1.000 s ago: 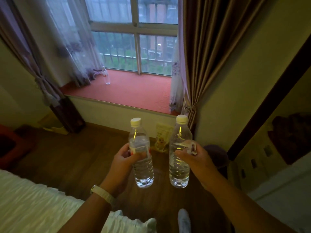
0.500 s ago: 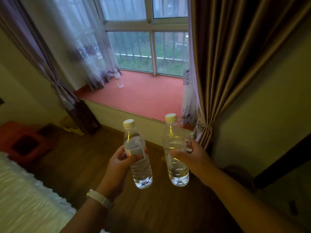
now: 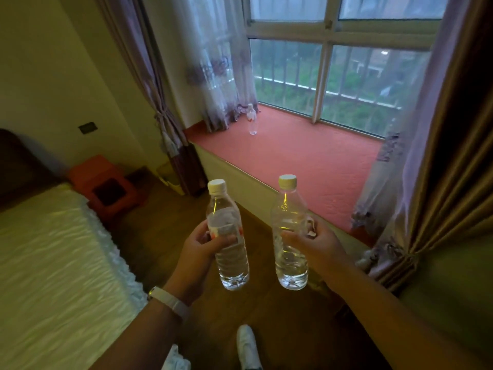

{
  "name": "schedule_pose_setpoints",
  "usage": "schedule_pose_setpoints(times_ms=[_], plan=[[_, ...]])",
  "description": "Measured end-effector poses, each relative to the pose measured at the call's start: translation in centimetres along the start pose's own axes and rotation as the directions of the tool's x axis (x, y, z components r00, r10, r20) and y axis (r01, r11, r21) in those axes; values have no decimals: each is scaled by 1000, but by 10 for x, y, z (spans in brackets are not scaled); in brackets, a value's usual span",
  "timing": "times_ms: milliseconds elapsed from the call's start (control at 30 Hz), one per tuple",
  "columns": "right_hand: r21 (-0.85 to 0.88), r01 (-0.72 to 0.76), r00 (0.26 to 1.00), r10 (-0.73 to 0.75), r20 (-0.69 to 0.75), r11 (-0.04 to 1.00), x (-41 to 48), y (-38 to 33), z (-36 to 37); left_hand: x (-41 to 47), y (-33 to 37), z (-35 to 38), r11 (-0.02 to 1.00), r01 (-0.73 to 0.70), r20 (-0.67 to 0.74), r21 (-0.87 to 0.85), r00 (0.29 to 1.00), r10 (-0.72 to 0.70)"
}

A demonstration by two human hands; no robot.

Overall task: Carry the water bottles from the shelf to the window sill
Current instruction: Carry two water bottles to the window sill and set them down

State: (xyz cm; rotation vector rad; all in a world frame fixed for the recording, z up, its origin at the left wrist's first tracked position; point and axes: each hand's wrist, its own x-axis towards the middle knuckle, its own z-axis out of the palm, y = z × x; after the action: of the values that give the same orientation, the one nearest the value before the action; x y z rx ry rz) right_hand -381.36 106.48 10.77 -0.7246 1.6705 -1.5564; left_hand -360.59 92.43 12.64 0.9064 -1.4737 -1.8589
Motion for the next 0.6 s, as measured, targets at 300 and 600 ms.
schedule_pose_setpoints(times_ms=[300,600], plan=[[-9,-41,994,41,106,999,140,-8,75,124,14,-85,999,20,-78,-48,997,-24],[-14,19,997,-18,78,1000,245,-44,149,226,55,-152,995,-12,-95,-97,996,3]])
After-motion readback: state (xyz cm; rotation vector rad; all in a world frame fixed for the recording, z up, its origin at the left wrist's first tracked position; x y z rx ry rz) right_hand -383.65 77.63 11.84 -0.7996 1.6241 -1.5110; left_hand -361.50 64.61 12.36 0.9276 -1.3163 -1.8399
